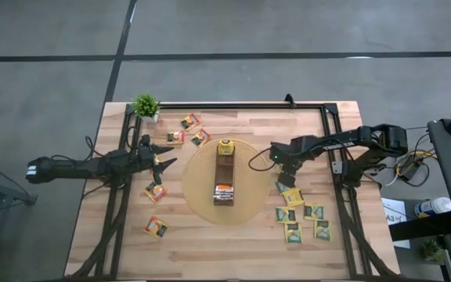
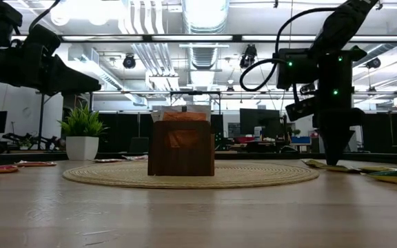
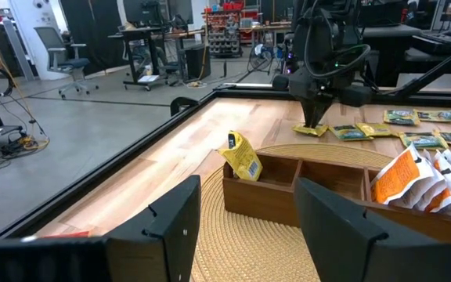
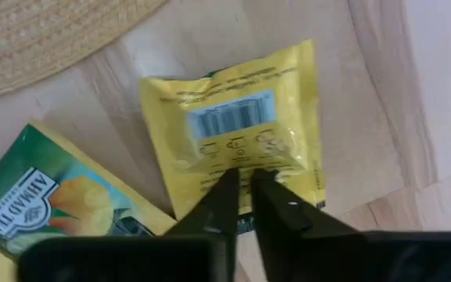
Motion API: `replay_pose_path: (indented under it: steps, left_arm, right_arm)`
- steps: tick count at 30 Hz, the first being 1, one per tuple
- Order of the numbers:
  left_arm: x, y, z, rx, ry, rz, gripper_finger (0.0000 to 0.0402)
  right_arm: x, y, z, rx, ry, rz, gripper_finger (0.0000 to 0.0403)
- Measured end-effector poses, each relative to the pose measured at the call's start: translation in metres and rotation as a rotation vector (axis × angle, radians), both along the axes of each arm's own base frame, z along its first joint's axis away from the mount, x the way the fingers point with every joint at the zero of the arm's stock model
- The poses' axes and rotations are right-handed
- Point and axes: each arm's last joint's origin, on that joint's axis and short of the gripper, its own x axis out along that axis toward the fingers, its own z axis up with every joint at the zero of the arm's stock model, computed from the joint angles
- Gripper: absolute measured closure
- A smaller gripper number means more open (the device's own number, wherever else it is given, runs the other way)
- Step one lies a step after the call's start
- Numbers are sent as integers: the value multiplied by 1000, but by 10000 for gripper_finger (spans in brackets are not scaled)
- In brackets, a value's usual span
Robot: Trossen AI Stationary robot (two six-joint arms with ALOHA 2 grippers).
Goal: Pick & Place Tea
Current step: Put the yellow tea bag into the top section of the wooden organizer
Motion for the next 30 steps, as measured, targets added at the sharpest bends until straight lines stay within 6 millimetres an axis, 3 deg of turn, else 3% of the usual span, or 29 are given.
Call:
replay_pose_path:
  steps: [9,19,26,30]
  left_arm:
    - [0,0,0,0,0,0,199]
    - [0,0,0,0,-1,-1,199]
    - [0,0,0,0,0,0,199]
    - [0,0,0,0,0,0,199]
  right_arm:
    - [7,-2,13,-58,38,23,394]
    - [29,-6,55,-160,26,94,395]
    - [36,0,63,45,-54,135,394]
    - [35,1,62,72,-50,197,387]
